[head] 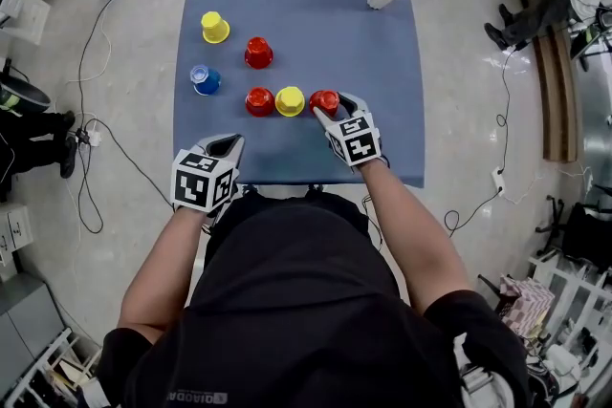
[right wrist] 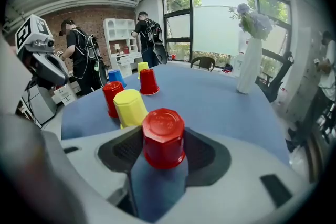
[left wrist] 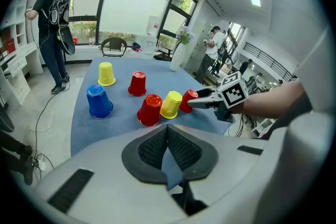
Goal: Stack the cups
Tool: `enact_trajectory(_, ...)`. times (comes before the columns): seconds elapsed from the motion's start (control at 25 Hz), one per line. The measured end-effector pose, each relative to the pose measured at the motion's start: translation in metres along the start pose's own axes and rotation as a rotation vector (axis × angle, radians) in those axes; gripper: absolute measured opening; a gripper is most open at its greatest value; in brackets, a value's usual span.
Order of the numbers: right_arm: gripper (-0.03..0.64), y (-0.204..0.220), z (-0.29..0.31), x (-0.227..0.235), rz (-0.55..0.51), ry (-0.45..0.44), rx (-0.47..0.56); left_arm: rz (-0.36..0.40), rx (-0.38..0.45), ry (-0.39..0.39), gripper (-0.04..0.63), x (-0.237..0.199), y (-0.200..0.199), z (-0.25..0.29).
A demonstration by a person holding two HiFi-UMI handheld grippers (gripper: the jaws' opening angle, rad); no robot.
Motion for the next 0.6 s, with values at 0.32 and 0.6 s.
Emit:
enact_trajectory(0.32,0.236,-0.0024,0.0018,-0.0011,0.007,0.001,-0.005,-0.001,0.001,0.002,0.005,-0.0002,-0.0014,0.0014)
enact_trajectory(0.6,0.236,-0.008,0.0056,-0.0038,-0.006,-0.002,-0.013,-0.006,0.005,-0.002,0.005,-0.0027,-0.0027,-0.0001)
Point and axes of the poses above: the fingertips, and each gripper's own axes: z forward along the fingers, x to its right, y out of its underside, the point moved 9 cm from there along -z, backward along the fingers, and after that the axes turned 2 degrees about -z, right-handed, at the moved point
